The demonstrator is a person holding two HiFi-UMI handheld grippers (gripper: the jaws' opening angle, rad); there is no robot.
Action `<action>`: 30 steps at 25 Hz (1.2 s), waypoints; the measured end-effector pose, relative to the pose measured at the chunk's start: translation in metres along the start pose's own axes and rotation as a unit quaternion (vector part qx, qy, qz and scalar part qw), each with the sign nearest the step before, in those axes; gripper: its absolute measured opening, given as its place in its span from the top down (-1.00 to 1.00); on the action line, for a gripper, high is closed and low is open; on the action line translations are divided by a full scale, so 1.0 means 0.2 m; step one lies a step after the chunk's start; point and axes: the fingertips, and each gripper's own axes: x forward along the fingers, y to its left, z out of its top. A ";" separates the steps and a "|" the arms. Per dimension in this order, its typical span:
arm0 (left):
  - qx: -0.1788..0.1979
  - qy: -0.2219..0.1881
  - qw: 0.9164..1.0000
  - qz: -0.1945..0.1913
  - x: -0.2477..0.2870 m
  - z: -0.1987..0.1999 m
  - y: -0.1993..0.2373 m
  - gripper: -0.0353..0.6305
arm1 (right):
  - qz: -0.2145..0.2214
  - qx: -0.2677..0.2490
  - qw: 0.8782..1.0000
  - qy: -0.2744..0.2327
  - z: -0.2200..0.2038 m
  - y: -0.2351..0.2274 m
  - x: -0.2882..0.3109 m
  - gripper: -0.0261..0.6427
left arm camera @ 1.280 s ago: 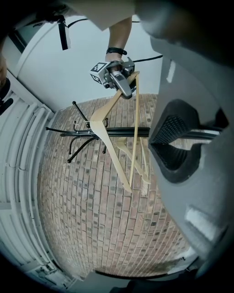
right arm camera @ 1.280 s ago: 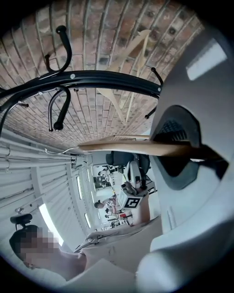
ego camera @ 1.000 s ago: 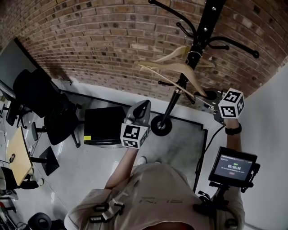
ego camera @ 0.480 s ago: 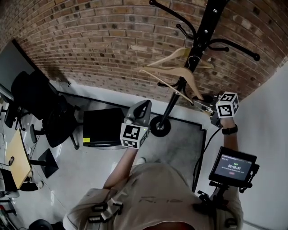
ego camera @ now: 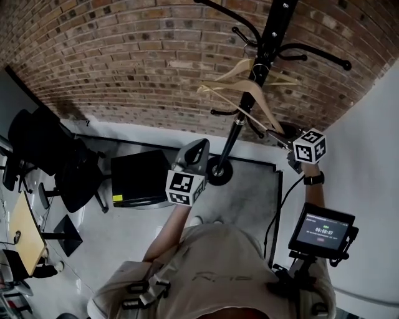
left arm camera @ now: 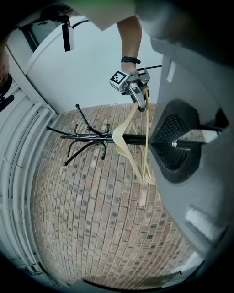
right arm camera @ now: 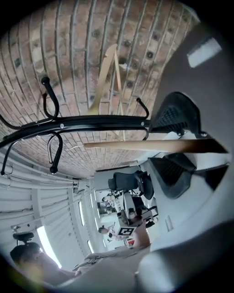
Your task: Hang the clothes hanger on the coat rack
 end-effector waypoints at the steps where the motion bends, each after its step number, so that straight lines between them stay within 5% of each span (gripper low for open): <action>1: 0.001 0.000 1.000 -0.005 0.00 -0.01 -0.01 0.89 | -0.018 0.004 1.000 0.000 -0.03 -0.02 -0.03 0.38; 9: 0.002 0.001 0.999 -0.051 0.00 -0.01 -0.13 0.89 | -0.103 0.063 0.992 -0.030 -0.22 -0.04 -0.31 0.32; 18: -0.009 0.001 0.996 -0.089 -0.06 -0.01 -0.22 0.89 | -0.193 0.120 0.970 -0.089 -0.37 0.14 -0.51 0.35; 23: 0.035 0.011 0.993 -0.111 -0.14 -0.01 -0.33 0.89 | -0.253 0.103 0.955 -0.116 -0.37 0.43 -0.53 0.47; 25: 0.031 0.009 0.992 -0.126 -0.16 0.00 -0.41 0.89 | -0.270 0.101 0.947 -0.140 -0.36 0.55 -0.53 0.55; 28: 0.030 0.007 0.990 -0.138 -0.21 0.01 -0.47 0.89 | -0.304 0.099 0.922 -0.219 -0.30 0.65 -0.52 0.92; 30: 0.027 0.002 0.990 -0.138 -0.20 0.01 -0.48 0.89 | -0.326 0.104 0.909 -0.239 -0.31 0.64 -0.48 0.92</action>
